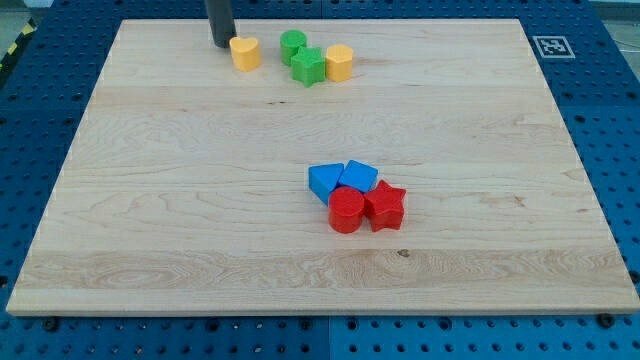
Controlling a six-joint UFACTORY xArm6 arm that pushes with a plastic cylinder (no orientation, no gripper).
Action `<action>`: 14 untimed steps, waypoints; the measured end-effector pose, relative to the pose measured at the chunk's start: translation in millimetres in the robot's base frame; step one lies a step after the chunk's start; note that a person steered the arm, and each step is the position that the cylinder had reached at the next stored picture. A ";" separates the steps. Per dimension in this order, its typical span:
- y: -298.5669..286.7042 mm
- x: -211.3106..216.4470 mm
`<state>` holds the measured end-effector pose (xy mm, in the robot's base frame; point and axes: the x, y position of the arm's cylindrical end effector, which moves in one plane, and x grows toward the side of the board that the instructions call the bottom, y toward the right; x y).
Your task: Push the yellow heart into the yellow hexagon
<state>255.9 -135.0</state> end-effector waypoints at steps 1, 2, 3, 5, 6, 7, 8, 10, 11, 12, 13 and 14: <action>15.8 29.9; 25.5 38.4; 17.0 33.0; 60.7 46.2; 92.3 78.7; 91.3 85.2; 91.0 86.0; 116.9 98.3; 114.9 126.0; 131.4 138.9; 144.5 131.9; 134.0 142.6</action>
<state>398.5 -1.1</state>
